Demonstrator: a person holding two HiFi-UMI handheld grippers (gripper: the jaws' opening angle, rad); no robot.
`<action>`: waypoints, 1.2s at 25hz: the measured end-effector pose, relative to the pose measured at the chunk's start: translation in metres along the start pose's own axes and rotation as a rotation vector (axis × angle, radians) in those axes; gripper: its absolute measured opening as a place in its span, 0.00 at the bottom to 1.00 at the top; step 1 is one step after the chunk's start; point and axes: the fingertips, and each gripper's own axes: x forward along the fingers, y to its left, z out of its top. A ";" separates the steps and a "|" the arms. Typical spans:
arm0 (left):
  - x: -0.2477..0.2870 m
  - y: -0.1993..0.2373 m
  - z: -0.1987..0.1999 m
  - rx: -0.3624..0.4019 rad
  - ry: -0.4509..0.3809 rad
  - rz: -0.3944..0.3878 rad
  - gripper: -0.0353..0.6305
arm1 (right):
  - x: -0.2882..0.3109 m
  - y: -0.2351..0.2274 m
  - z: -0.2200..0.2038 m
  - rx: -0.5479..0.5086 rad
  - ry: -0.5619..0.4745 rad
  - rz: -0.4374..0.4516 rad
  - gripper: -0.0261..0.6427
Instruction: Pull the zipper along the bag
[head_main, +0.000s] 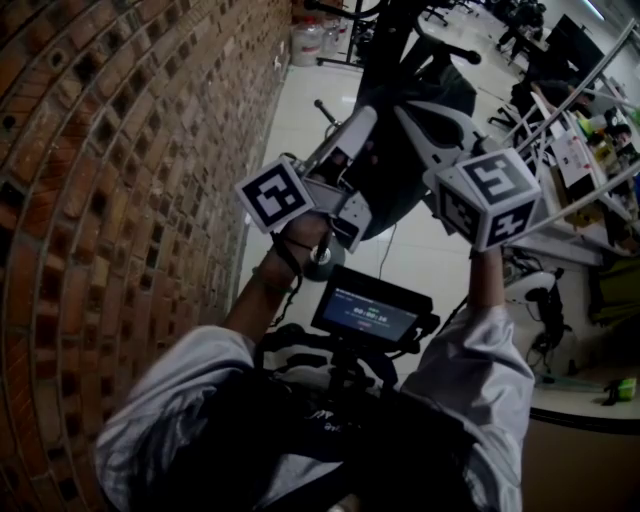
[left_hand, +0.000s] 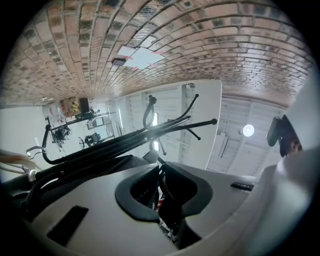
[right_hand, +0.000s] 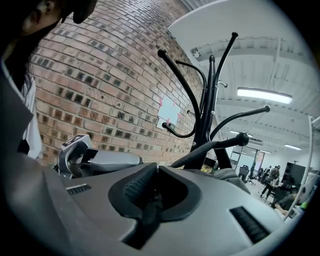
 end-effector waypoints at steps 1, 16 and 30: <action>0.000 0.000 0.000 0.001 0.001 0.000 0.12 | 0.000 0.003 0.002 0.001 -0.001 0.004 0.05; 0.002 -0.002 -0.001 -0.015 0.006 -0.008 0.12 | 0.001 0.014 -0.001 -0.045 0.031 -0.021 0.06; 0.004 -0.005 0.000 -0.005 0.021 0.001 0.13 | 0.001 0.019 -0.002 -0.076 0.022 -0.052 0.06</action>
